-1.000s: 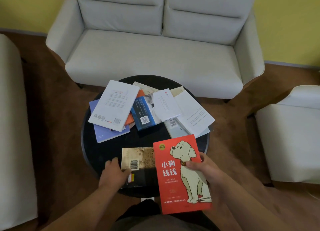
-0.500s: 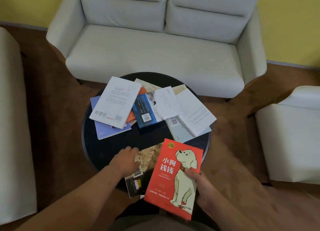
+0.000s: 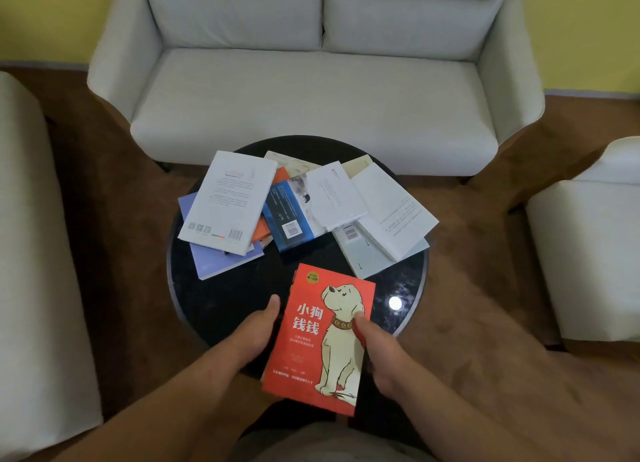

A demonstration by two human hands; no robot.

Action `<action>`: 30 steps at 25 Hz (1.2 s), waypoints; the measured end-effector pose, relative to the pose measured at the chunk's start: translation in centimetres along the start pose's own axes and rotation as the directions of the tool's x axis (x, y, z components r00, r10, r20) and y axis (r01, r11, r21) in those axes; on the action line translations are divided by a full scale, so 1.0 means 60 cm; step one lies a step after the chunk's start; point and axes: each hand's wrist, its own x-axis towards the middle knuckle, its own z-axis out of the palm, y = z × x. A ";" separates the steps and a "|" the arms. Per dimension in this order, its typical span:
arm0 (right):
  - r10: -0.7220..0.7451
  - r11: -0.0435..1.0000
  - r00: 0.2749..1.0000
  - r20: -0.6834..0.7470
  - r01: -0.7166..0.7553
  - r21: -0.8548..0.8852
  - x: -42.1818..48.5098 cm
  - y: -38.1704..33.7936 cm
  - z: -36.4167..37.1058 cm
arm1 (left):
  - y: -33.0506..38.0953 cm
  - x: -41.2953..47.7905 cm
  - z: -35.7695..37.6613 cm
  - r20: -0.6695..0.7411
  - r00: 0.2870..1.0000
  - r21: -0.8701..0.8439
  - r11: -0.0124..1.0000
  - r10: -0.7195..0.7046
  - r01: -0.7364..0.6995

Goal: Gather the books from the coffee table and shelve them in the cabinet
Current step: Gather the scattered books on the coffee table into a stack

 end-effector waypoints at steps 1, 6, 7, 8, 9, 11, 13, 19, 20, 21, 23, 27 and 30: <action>0.002 0.999 1.000 -0.008 -0.002 -0.037 0.002 -0.002 -0.001 | -0.004 -0.004 0.011 0.023 1.000 -0.163 0.987 0.018 -0.014; 0.037 0.999 0.999 0.029 -0.038 0.033 0.017 0.007 0.010 | -0.004 -0.010 0.043 0.141 0.990 -0.464 0.883 -0.013 0.078; 0.034 0.997 0.998 0.051 -0.037 0.066 0.016 0.004 0.015 | -0.007 -0.007 0.042 0.129 0.992 -0.468 0.882 0.013 0.050; 0.013 0.997 0.998 0.068 -0.018 0.079 0.021 -0.001 0.017 | -0.006 -0.010 0.042 0.121 0.992 -0.475 0.880 0.029 0.032; -0.005 0.997 0.996 0.084 -0.001 0.071 0.020 -0.011 0.018 | -0.011 -0.005 0.043 0.107 0.993 -0.475 0.880 0.042 0.014; -0.037 0.999 0.994 0.102 0.038 -0.006 0.024 -0.034 0.018 | -0.015 -0.007 0.042 0.079 0.996 -0.452 0.892 0.052 -0.010; -0.033 0.989 0.996 0.084 0.045 -0.142 0.031 -0.053 0.015 | -0.012 -0.002 0.032 0.051 0.996 -0.413 0.910 0.072 -0.044; -0.035 0.990 0.999 0.012 0.037 -0.133 0.049 -0.104 0.034 | 0.038 0.027 0.023 -0.001 1.000 -0.642 0.767 0.029 -0.023; -0.011 0.994 0.999 0.043 0.015 -0.107 0.046 -0.105 0.041 | 0.044 0.028 0.027 0.008 1.000 -0.662 0.750 0.013 -0.004; 0.006 0.995 0.998 0.063 0.000 -0.099 0.041 -0.105 0.049 | 0.047 0.029 0.030 0.005 1.000 -0.660 0.751 -0.005 0.007; 0.007 0.993 0.998 0.065 0.001 -0.117 0.041 -0.101 0.051 | 0.050 0.028 0.028 0.020 1.000 -0.630 0.776 -0.002 0.014; -0.031 0.987 0.995 0.092 0.045 -0.156 0.050 -0.091 0.026 | 0.041 0.018 0.015 0.028 0.999 -0.567 0.823 0.026 -0.005; -0.007 0.973 0.998 0.059 0.021 -0.230 0.030 -0.055 0.001 | -0.017 -0.008 0.022 0.032 0.999 -0.557 0.831 0.003 0.015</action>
